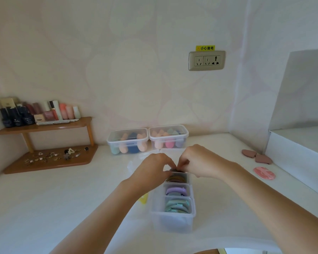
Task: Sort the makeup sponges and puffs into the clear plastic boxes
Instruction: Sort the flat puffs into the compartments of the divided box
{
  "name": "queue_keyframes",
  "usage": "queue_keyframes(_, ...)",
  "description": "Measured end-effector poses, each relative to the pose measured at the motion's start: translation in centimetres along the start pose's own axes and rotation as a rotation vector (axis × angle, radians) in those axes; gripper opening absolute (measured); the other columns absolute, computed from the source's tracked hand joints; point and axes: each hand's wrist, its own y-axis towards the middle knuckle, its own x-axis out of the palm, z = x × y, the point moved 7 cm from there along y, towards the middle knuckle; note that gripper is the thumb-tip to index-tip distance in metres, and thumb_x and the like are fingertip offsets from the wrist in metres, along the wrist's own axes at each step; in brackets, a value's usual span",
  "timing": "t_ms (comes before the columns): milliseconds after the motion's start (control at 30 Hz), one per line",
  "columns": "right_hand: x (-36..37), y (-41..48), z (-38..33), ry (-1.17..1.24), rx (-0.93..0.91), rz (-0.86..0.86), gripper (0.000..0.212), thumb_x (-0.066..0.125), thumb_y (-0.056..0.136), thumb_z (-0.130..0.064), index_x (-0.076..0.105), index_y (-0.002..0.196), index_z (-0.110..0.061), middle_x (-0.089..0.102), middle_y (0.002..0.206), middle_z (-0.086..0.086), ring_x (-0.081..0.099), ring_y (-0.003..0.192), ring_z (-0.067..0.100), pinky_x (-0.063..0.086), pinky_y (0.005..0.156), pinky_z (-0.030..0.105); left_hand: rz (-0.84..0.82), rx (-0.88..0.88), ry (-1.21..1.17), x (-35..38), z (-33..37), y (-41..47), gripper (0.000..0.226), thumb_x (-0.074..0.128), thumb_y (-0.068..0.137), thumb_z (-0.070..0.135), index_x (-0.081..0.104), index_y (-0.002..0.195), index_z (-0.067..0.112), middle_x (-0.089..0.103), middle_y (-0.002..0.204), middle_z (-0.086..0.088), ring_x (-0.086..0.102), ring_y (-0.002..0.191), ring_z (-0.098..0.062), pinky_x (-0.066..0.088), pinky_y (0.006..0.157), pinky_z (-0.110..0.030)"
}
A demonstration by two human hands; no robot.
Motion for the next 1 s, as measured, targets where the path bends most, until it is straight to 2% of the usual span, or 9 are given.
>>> queue_keyframes(167,-2.3,-3.4,6.3,0.254,0.074,0.345,0.016,0.059,0.091,-0.014,0.074,0.093,-0.019,0.071,0.081,-0.01,0.057,0.055,-0.01,0.038,0.055,0.008,-0.077,0.012,-0.113,1.5,1.5,-0.3,0.03,0.042,0.099,0.03,0.06,0.123,0.028,0.058,0.129,0.009,0.053,0.113,-0.01,0.038,0.101,-0.023)
queue_keyframes(267,-3.4,-6.6,10.9,-0.005,0.223,0.618,0.02,0.064,0.087,-0.009,0.071,0.082,-0.027,0.055,0.064,-0.021,0.056,0.06,-0.013,0.029,0.049,0.006,-0.144,0.061,-0.119,2.7,2.6,-0.5,0.033,0.036,0.1,0.031,0.061,0.122,0.025,0.061,0.125,0.009,0.052,0.111,-0.013,0.033,0.105,-0.032)
queue_keyframes(300,-3.2,-7.3,12.1,-0.143,0.277,0.619,0.02,0.063,0.087,-0.011,0.071,0.09,-0.029,0.049,0.066,-0.024,0.055,0.068,-0.01,0.019,0.031,0.035,-0.144,0.06,-0.123,2.9,2.5,-0.4,0.034,0.035,0.1,0.033,0.061,0.123,0.028,0.06,0.125,0.01,0.05,0.111,-0.012,0.031,0.104,-0.03)
queue_keyframes(333,-2.2,-7.5,13.5,-0.148,0.343,0.526,0.022,0.06,0.09,-0.016,0.069,0.105,-0.028,0.055,0.081,-0.023,0.058,0.082,-0.002,0.022,0.077,0.016,-0.149,0.053,-0.138,3.1,2.5,-0.3,0.034,0.035,0.1,0.035,0.059,0.124,0.031,0.059,0.126,0.012,0.047,0.111,-0.011,0.03,0.101,-0.027)
queue_keyframes(433,1.3,-8.0,17.4,-0.008,0.5,0.238,0.039,0.052,0.093,-0.033,0.054,0.131,-0.025,0.058,0.132,-0.008,0.051,0.124,0.013,0.025,0.069,0.019,-0.165,0.092,-0.174,3.5,3.3,0.3,0.03,0.04,0.099,0.03,0.061,0.12,0.032,0.059,0.124,0.016,0.046,0.107,-0.004,0.03,0.1,-0.022)
queue_keyframes(633,1.0,-7.2,17.6,-0.127,0.443,0.22,0.033,0.044,0.094,-0.049,0.065,0.09,-0.024,0.069,0.097,-0.003,0.062,0.096,0.019,0.043,0.074,0.027,-0.076,0.108,-0.162,3.7,5.4,1.9,0.025,0.052,0.093,0.024,0.064,0.115,0.023,0.059,0.119,0.008,0.053,0.104,-0.005,0.041,0.093,-0.016)
queue_keyframes(733,-0.1,-6.6,18.0,-0.187,0.471,0.299,0.024,0.044,0.098,-0.033,0.061,0.093,-0.017,0.064,0.102,0.009,0.06,0.096,0.029,0.046,0.077,0.032,-0.075,0.096,-0.136,4.2,5.9,2.4,0.024,0.049,0.094,0.025,0.063,0.114,0.023,0.06,0.118,0.009,0.054,0.103,-0.007,0.043,0.091,-0.018)
queue_keyframes(833,-2.3,-6.5,18.9,-0.182,0.54,0.496,0.016,0.045,0.095,-0.018,0.058,0.086,-0.016,0.067,0.082,0.007,0.064,0.079,0.029,0.052,0.077,0.036,-0.065,0.091,-0.158,4.6,6.6,3.2,0.023,0.049,0.094,0.024,0.064,0.112,0.024,0.061,0.116,0.009,0.054,0.1,-0.005,0.043,0.089,-0.015)
queue_keyframes(1000,-4.2,-4.9,17.2,0.225,0.321,0.553,0.023,0.05,0.097,-0.024,0.068,0.084,-0.016,0.064,0.08,0.0,0.057,0.059,0.005,0.033,0.057,0.007,-0.145,0.083,-0.148,4.7,7.2,5.2,0.022,0.052,0.093,0.025,0.069,0.107,0.02,0.066,0.107,0.006,0.06,0.095,-0.007,0.049,0.088,-0.021)
